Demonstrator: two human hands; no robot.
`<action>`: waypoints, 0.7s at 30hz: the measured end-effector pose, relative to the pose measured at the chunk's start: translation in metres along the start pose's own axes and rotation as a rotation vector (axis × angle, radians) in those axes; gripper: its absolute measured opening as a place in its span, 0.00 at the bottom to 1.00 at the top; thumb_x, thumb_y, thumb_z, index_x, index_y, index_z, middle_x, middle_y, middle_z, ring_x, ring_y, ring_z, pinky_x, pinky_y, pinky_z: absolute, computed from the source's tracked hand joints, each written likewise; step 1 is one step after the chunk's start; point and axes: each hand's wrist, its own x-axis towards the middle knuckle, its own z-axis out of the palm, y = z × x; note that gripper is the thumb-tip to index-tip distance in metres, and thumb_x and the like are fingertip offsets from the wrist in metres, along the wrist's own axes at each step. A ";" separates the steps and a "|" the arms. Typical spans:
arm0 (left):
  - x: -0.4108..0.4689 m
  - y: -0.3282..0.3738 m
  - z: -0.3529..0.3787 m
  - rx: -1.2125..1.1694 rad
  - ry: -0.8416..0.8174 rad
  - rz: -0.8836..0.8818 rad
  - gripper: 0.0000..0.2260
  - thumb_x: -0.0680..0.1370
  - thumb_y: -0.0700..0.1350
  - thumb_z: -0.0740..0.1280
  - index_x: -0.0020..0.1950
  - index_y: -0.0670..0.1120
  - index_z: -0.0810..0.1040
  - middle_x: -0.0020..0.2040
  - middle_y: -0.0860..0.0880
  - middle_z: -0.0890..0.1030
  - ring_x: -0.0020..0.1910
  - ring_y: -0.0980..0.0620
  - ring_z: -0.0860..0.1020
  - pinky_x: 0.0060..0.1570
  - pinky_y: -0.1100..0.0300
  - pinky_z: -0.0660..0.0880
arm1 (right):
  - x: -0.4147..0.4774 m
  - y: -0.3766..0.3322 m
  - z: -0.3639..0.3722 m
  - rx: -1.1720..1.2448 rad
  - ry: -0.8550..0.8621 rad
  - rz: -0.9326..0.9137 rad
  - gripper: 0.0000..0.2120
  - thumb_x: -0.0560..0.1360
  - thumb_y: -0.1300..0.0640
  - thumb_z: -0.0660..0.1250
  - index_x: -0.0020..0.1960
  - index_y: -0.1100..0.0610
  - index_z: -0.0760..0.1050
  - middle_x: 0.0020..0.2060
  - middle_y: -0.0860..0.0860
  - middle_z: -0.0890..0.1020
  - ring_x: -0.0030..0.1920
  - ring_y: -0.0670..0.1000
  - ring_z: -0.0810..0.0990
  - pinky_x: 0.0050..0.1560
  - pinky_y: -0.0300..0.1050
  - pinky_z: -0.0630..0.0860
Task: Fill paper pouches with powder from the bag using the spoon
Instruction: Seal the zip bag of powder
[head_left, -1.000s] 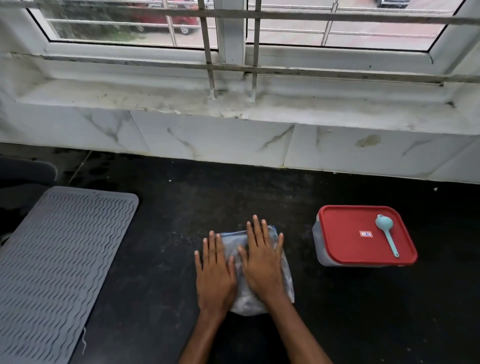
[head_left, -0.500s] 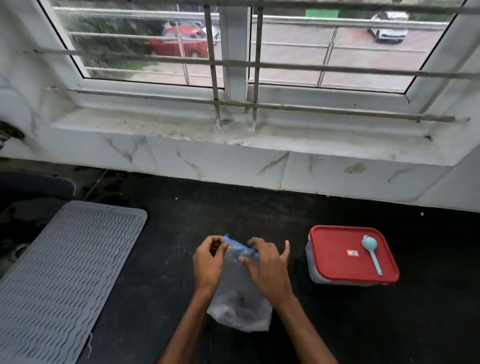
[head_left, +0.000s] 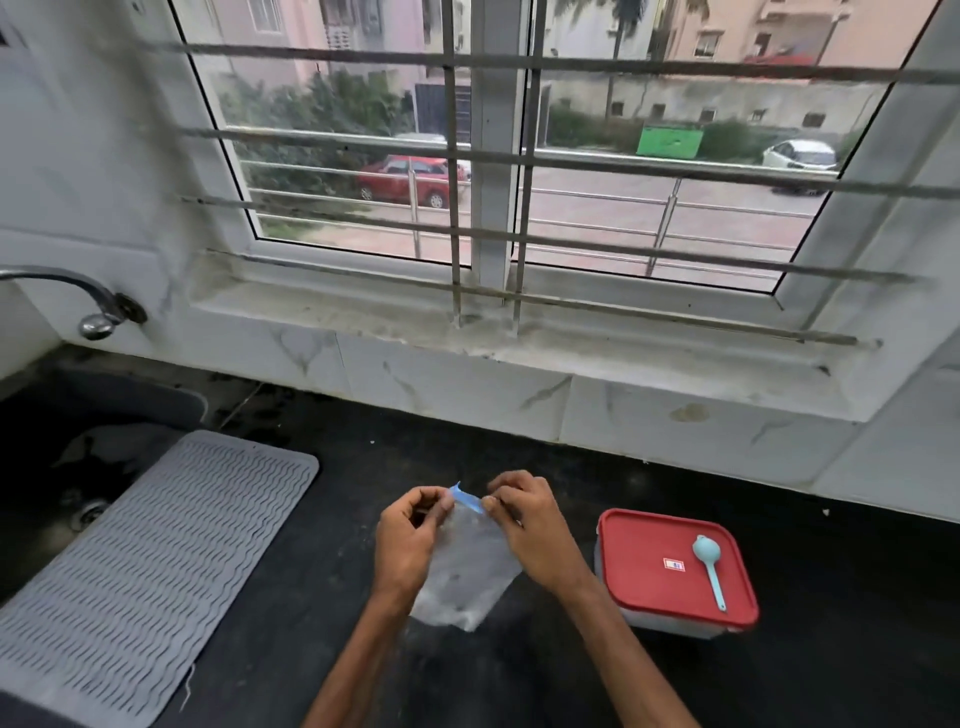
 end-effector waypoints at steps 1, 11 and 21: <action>-0.003 0.004 0.000 -0.007 -0.011 0.011 0.03 0.77 0.40 0.71 0.44 0.47 0.83 0.40 0.49 0.85 0.40 0.55 0.81 0.41 0.61 0.79 | 0.001 -0.002 -0.004 0.080 -0.010 0.024 0.05 0.79 0.56 0.67 0.49 0.54 0.82 0.54 0.43 0.80 0.55 0.42 0.74 0.57 0.38 0.74; -0.011 0.012 -0.008 0.026 0.017 0.020 0.05 0.78 0.38 0.68 0.48 0.47 0.82 0.43 0.50 0.85 0.43 0.56 0.82 0.43 0.65 0.78 | 0.013 -0.017 -0.028 0.281 -0.246 0.111 0.04 0.74 0.57 0.74 0.48 0.54 0.83 0.40 0.45 0.84 0.40 0.38 0.80 0.43 0.33 0.76; -0.021 0.026 -0.006 0.125 0.061 0.074 0.05 0.77 0.45 0.72 0.42 0.45 0.81 0.37 0.48 0.83 0.36 0.54 0.80 0.35 0.63 0.76 | 0.012 -0.033 -0.016 0.278 -0.175 0.051 0.08 0.79 0.50 0.66 0.50 0.53 0.80 0.41 0.46 0.82 0.42 0.45 0.81 0.46 0.41 0.79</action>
